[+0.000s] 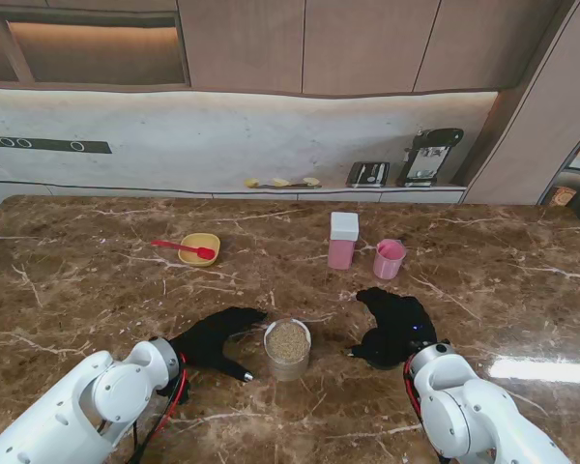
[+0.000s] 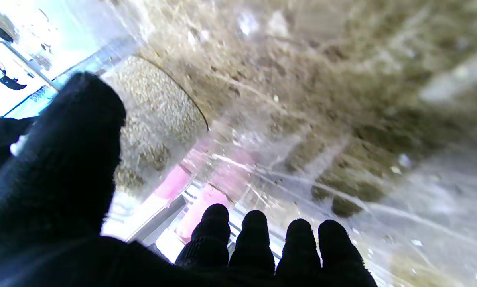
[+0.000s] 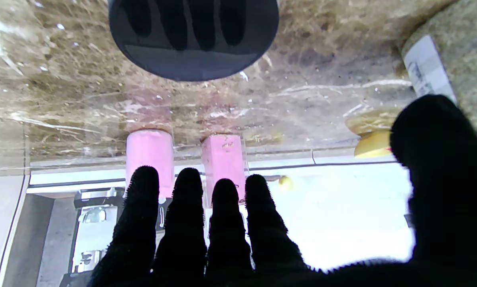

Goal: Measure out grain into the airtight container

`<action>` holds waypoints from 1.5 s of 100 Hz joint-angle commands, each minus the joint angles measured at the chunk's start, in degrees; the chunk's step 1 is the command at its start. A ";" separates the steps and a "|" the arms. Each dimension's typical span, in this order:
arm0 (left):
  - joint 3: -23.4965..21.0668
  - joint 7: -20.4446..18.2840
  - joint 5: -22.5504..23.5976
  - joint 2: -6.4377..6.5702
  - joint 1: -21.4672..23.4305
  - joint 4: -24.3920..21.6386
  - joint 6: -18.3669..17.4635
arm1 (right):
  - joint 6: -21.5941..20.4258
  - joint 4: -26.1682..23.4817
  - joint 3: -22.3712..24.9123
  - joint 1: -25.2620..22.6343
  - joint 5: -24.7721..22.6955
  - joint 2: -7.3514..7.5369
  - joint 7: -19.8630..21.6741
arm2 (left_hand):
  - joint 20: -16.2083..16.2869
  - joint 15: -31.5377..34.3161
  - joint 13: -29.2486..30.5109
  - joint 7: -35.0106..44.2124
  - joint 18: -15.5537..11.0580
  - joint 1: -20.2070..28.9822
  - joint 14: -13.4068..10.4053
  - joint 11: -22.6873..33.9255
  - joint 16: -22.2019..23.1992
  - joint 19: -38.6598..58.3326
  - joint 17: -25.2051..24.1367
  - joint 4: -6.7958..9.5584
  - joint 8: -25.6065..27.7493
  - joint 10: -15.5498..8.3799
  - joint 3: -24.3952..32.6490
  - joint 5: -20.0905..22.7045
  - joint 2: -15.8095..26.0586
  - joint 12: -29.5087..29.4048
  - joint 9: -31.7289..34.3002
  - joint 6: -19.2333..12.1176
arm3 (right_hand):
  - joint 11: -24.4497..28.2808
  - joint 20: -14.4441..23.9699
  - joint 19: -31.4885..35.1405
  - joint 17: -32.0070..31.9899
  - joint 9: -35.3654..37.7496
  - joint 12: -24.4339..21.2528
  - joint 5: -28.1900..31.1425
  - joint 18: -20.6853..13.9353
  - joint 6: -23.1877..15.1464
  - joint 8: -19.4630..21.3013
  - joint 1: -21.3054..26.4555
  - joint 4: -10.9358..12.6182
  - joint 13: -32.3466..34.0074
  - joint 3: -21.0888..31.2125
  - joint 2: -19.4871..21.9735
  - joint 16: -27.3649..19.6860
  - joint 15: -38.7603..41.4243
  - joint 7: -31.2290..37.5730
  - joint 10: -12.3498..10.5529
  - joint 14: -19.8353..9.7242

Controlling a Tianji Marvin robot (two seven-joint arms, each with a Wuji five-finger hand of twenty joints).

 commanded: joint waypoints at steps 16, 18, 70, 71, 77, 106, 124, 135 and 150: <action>-6.88 -3.62 1.22 1.35 3.04 -7.79 -0.47 | -1.79 -0.69 1.74 -1.58 3.88 -0.82 -3.29 | 0.26 1.87 1.15 6.25 -1.67 -0.17 -0.28 0.53 1.86 3.92 0.99 2.59 4.35 -0.54 -4.75 0.02 3.48 4.32 -1.71 1.89 | -2.07 -4.41 -2.13 2.56 5.47 -2.91 4.08 -2.95 -1.95 -1.96 -2.83 2.83 5.03 0.80 1.51 -4.81 -2.73 0.32 -0.73 -2.02; -7.44 -4.09 1.19 1.41 3.13 -8.41 -0.41 | -1.89 -0.69 1.82 -1.60 4.17 -0.88 -3.58 | 0.04 2.11 1.35 7.60 -2.06 -0.19 -0.53 0.78 1.93 4.41 1.19 2.71 4.42 -0.96 -5.04 1.54 3.97 4.93 -1.58 2.40 | -2.27 -4.99 -2.16 2.80 6.16 -3.24 4.55 -3.16 -2.12 -2.23 -2.70 2.84 5.36 0.64 1.62 -5.15 -2.90 0.44 -0.75 -2.16; -13.71 -17.63 6.52 3.44 -7.77 -10.86 3.58 | -2.00 2.14 0.74 0.45 7.88 -1.96 -9.36 | -1.14 10.50 11.55 24.96 3.41 -0.70 4.84 17.10 6.58 28.95 0.21 2.50 3.56 1.02 4.23 15.39 4.34 5.82 7.76 4.24 | -3.68 -7.60 0.02 3.77 8.56 -5.42 6.39 -3.02 -2.86 -4.09 -1.86 2.98 7.23 0.36 1.52 -6.25 -2.63 0.90 -0.67 -1.73; -13.65 -17.96 6.66 3.49 -8.16 -10.67 3.72 | -2.02 2.22 0.69 0.53 7.94 -1.96 -9.34 | -1.17 10.50 11.55 25.01 3.41 -0.67 4.85 17.10 6.59 28.95 0.21 2.51 3.59 1.01 4.27 15.37 4.33 5.84 7.80 4.22 | -3.68 -7.62 0.05 3.77 8.55 -5.42 6.38 -3.05 -2.84 -4.11 -1.86 2.98 7.22 0.36 1.55 -6.24 -2.63 0.90 -0.66 -1.72; -13.22 -20.05 7.27 3.82 -10.43 -9.48 4.35 | -2.19 2.64 0.49 0.91 8.10 -1.95 -9.32 | -1.34 10.50 11.61 25.35 3.46 -0.52 4.87 17.17 6.65 28.87 0.15 2.54 3.77 1.02 4.49 15.61 4.19 6.00 8.13 4.32 | -3.67 -7.71 0.27 3.80 8.52 -5.42 6.33 -3.12 -2.91 -4.20 -1.83 3.00 7.25 0.36 1.61 -6.20 -2.62 0.92 -0.71 -1.80; -8.41 -25.08 10.80 4.64 -21.22 -1.07 5.28 | -2.55 3.33 -0.01 1.92 9.34 -2.25 -10.52 | -3.25 9.71 9.84 25.64 3.83 -0.75 4.11 17.27 6.73 25.96 0.09 2.45 4.06 0.63 6.36 14.27 4.24 7.32 6.68 3.33 | -3.58 -8.19 1.11 3.96 9.09 -5.42 7.06 -2.71 -3.09 -4.56 -1.56 2.99 7.73 0.35 1.34 -6.00 -2.51 1.34 -0.64 -1.54; -3.87 -25.71 12.95 4.69 -27.26 4.31 5.78 | -2.53 3.51 -0.33 2.18 9.10 -2.13 -10.03 | -2.35 10.09 9.49 26.54 5.71 -0.82 3.91 17.22 7.61 25.18 -0.27 2.00 4.52 0.04 9.52 14.39 3.51 8.44 5.58 1.93 | -3.72 -8.42 1.51 4.03 9.11 -5.44 7.03 -2.52 -3.22 -4.77 -1.53 3.01 7.71 0.32 1.50 -5.94 -2.60 1.41 -0.58 -1.44; -1.97 -24.90 15.14 4.54 -29.72 6.86 6.31 | -2.39 3.59 -0.33 2.19 8.98 -2.13 -10.05 | 1.17 10.84 9.93 28.35 7.76 0.29 3.93 17.74 8.83 27.75 -0.75 1.39 5.41 -0.32 12.17 15.92 3.16 9.46 6.19 -0.39 | -3.75 -8.53 1.69 4.02 9.14 -5.42 7.08 -2.42 -3.26 -4.86 -1.52 3.00 7.72 0.28 1.46 -5.90 -2.61 1.48 -0.56 -1.42; 0.43 -22.63 18.95 4.27 -31.99 9.83 7.31 | -2.39 3.72 -0.24 2.20 9.24 -2.22 -10.43 | 4.78 12.68 11.53 32.67 8.78 1.81 4.48 19.52 10.92 32.02 -0.91 0.53 7.53 -0.34 16.18 20.48 2.37 11.25 8.48 -5.82 | -3.75 -8.66 1.87 4.02 9.15 -5.38 7.12 -2.38 -3.25 -4.95 -1.42 3.01 7.68 0.27 1.58 -5.86 -2.64 1.56 -0.58 -1.42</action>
